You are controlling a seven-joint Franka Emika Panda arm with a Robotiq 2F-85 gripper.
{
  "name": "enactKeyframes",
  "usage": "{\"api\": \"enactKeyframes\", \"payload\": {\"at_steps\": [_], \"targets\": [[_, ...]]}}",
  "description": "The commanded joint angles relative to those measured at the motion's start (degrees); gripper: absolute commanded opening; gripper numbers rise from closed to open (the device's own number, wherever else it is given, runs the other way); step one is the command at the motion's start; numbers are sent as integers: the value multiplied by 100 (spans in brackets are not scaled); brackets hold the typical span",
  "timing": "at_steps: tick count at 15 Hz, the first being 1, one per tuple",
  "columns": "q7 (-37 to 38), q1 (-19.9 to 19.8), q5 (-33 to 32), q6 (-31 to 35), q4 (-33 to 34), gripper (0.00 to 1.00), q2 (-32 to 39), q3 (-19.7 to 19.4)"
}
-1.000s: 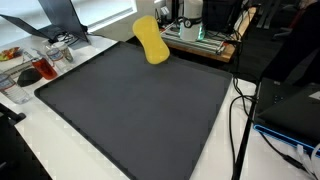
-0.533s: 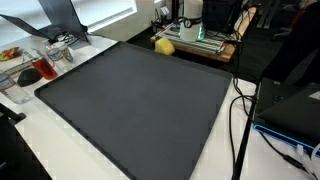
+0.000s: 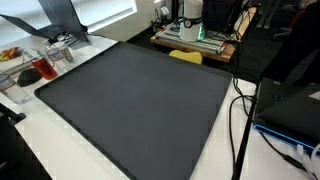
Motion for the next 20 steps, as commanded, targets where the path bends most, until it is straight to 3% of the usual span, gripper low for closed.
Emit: {"api": "enactKeyframes", "payload": {"at_steps": [1, 6, 11, 20], "targets": [[971, 30, 102, 557, -486, 100, -216, 14], [2040, 108, -610, 1542, -1290, 100, -500, 173], [2510, 159, -1197, 1431, -1730, 100, -636, 320], [2524, 164, -1110, 1070, -2131, 100, -761, 357]]}}
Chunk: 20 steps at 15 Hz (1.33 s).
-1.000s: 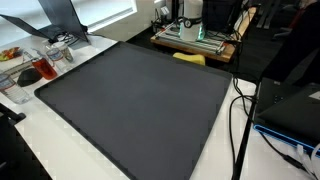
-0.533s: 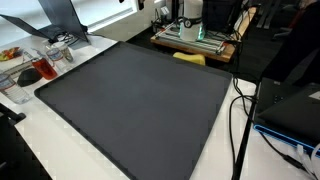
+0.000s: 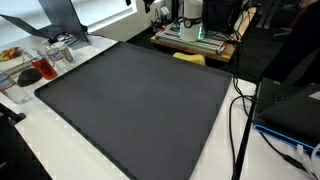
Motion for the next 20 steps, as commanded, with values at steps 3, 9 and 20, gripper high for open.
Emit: {"api": "enactKeyframes", "payload": {"at_steps": [3, 9, 20], "targets": [[152, 10, -51, -276, -632, 100, -299, -63], [111, -54, 199, -196, -1397, 100, -524, -234], [964, 18, 568, 183, -2496, 100, -1301, -86]]}}
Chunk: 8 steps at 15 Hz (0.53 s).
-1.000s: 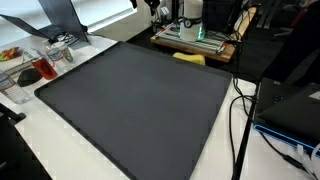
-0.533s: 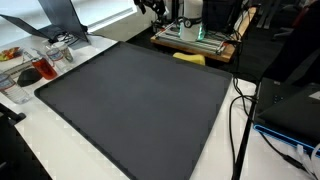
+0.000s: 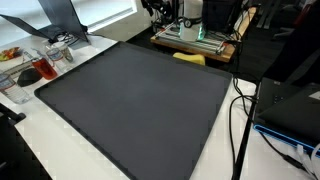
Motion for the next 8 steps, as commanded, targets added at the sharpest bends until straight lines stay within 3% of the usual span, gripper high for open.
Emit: {"api": "enactKeyframes", "payload": {"at_steps": [1, 5, 8], "targets": [[1045, 52, 148, 206, -580, 100, -694, 286], [2396, 145, 111, 248, -926, 100, -1200, 863], [2958, 385, 376, 198, -1023, 100, -1513, 1283]]}}
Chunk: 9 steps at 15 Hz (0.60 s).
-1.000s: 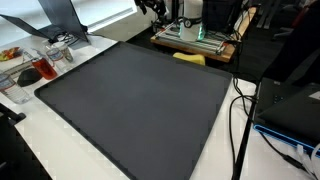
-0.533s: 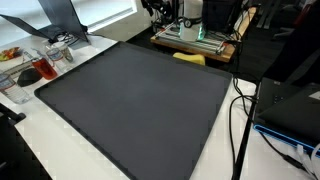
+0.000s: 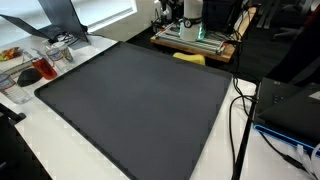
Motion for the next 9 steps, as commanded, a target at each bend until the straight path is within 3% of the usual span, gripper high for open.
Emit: {"api": "enactKeyframes", "payload": {"at_steps": [1, 8, 9], "targets": [[680, 329, 277, 85, -293, 100, -608, 453], [1509, 1009, 343, -107, 208, 100, -382, 1344], [1318, 941, 283, -14, 36, 100, -466, 1157]]}}
